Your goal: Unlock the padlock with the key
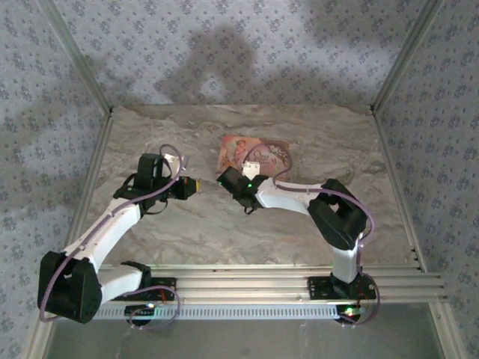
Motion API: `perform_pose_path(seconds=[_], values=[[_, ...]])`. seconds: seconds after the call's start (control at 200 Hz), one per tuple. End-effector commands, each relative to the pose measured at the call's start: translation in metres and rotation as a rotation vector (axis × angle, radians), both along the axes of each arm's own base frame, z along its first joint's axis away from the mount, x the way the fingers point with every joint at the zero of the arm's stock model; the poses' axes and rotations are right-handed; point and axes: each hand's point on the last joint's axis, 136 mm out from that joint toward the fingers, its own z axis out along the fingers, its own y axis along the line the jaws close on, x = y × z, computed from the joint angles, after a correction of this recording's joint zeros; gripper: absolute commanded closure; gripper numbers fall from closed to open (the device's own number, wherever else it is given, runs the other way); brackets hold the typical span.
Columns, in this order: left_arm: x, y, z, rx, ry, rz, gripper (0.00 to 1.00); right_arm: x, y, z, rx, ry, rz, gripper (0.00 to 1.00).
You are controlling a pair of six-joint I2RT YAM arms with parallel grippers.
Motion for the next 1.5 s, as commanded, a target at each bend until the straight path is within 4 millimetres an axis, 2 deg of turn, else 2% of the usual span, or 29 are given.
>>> perform_pose_path(seconds=[0.0, 0.115, 0.495, 0.72, 1.054, 1.229, 1.324, 1.334, 1.354, 1.499], values=[[-0.001, -0.007, 0.002, -0.031, -0.006, -0.026, 1.00, 0.003, -0.012, 0.002, -0.061, -0.032, -0.062, 0.66], [-0.003, -0.009, 0.000, -0.031, -0.004, -0.034, 1.00, 0.004, -0.016, 0.001, -0.067, -0.042, -0.079, 0.64], [-0.007, -0.014, 0.000, -0.027, -0.004, -0.055, 1.00, 0.014, -0.008, -0.013, -0.073, -0.048, -0.095, 0.63], [-0.011, -0.017, -0.001, -0.022, -0.004, -0.069, 1.00, 0.021, -0.005, -0.015, -0.087, -0.058, -0.091, 0.64], [-0.015, -0.021, -0.002, -0.014, -0.007, -0.095, 1.00, 0.023, -0.005, -0.011, -0.107, -0.058, -0.012, 0.84], [-0.019, -0.027, -0.001, -0.011, -0.030, -0.126, 1.00, 0.016, 0.006, -0.010, 0.002, 0.009, 0.109, 0.91], [-0.021, -0.030, -0.003, -0.013, -0.048, -0.140, 1.00, 0.015, 0.014, 0.003, 0.095, 0.034, 0.183, 0.93], [-0.021, -0.030, -0.003, -0.014, -0.050, -0.141, 1.00, 0.011, 0.009, -0.004, 0.089, 0.054, 0.187, 0.93], [-0.022, -0.030, -0.003, -0.016, -0.057, -0.147, 1.00, 0.008, 0.008, -0.004, 0.100, 0.067, 0.198, 0.94], [-0.030, -0.035, -0.001, -0.034, -0.108, -0.204, 1.00, 0.003, 0.009, 0.014, 0.218, 0.121, 0.277, 0.97]])
